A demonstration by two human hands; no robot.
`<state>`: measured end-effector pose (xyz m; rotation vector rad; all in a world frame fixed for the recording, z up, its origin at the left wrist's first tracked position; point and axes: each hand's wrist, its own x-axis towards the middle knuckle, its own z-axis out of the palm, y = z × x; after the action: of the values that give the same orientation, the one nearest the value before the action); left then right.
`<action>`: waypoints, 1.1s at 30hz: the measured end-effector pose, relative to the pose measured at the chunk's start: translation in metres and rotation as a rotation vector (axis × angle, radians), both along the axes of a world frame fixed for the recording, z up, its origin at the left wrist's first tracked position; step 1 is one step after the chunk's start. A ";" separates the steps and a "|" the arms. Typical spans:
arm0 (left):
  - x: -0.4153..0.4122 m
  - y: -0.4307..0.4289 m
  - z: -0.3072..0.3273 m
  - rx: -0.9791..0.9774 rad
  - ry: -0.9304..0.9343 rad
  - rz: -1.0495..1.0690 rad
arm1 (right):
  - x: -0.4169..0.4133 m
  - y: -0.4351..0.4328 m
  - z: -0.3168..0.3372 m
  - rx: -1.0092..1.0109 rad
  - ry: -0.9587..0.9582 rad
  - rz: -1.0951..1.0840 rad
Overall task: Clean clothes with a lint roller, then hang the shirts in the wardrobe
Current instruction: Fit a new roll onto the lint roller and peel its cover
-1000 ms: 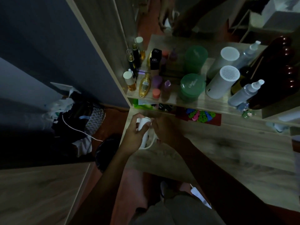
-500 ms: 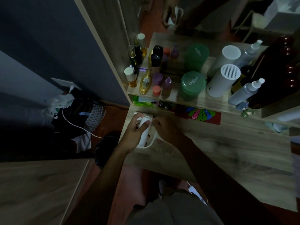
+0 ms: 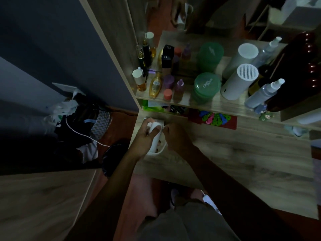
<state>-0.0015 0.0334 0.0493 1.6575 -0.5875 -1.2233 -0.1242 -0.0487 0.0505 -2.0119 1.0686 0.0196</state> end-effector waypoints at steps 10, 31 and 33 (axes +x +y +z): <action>-0.006 -0.008 -0.016 -0.022 0.050 0.099 | -0.001 -0.006 -0.023 -0.079 0.071 -0.107; -0.024 -0.041 -0.057 0.247 0.111 0.333 | -0.056 -0.019 -0.085 0.175 0.079 -0.245; -0.022 -0.043 -0.058 0.262 0.117 0.305 | -0.065 -0.021 -0.091 0.177 0.089 -0.258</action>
<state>-0.0237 -0.0099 -0.0085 1.7984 -0.0968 -1.1969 -0.1896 -0.0694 -0.0403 -1.7177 1.3287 0.0660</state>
